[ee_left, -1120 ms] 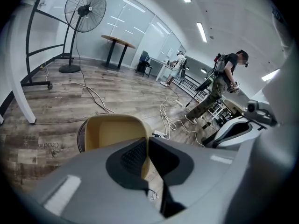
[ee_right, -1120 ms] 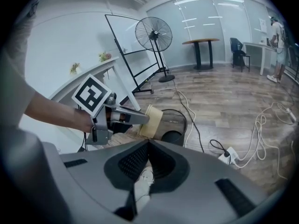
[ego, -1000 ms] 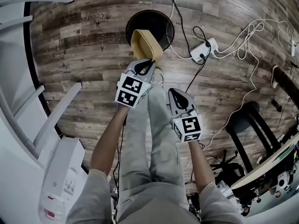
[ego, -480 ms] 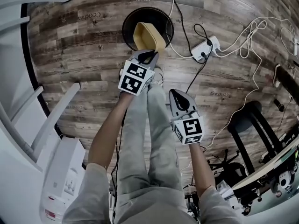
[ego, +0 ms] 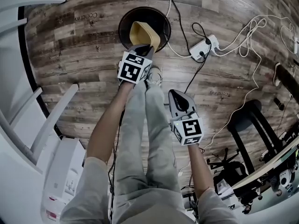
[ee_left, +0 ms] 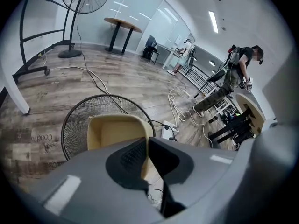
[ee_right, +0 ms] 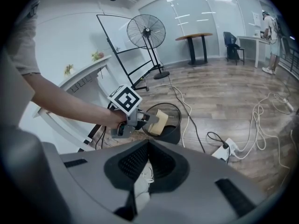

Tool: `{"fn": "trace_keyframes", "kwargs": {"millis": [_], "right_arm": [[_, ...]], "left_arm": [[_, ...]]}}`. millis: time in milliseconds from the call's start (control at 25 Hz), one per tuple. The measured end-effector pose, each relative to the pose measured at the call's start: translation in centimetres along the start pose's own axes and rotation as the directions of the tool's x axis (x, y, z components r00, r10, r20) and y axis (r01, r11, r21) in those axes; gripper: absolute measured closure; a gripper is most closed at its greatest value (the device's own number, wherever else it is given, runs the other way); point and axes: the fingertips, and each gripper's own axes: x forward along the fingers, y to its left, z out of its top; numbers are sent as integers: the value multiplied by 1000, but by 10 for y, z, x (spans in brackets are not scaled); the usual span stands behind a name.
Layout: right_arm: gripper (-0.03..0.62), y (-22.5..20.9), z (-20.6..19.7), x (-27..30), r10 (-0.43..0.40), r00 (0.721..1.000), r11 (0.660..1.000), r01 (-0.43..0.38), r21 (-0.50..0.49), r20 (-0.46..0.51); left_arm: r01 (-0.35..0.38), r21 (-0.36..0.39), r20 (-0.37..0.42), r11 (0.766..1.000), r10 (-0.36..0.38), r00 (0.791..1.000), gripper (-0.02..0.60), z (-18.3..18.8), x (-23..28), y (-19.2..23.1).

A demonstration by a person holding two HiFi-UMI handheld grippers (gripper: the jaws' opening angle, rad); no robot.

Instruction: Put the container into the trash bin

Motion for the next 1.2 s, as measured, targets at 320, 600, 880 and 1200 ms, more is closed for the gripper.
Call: {"fn": "trace_keyframes", "kwargs": {"millis": [320,600,880,1200], "right_arm": [[580,1,4,3,-1,1000,1000,1,9,-5],[580,4,4,2,9,1000,1000,-9,6,-9],[580,1,5,1,5,1000,1000,-5,-2,-12],[580,6,8,1,15,1000,1000,-15,-11,-13]], "left_arm": [[-28,-53,-63,998,25,998,549,-8,17,19],[-51,-71,-122,996,42,992,500,-14,26,32],[-65,-83,-135,994,54,989,373,-20,24,37],[-87,-79,-86,993,80,993,350,-16,9,34]]}}
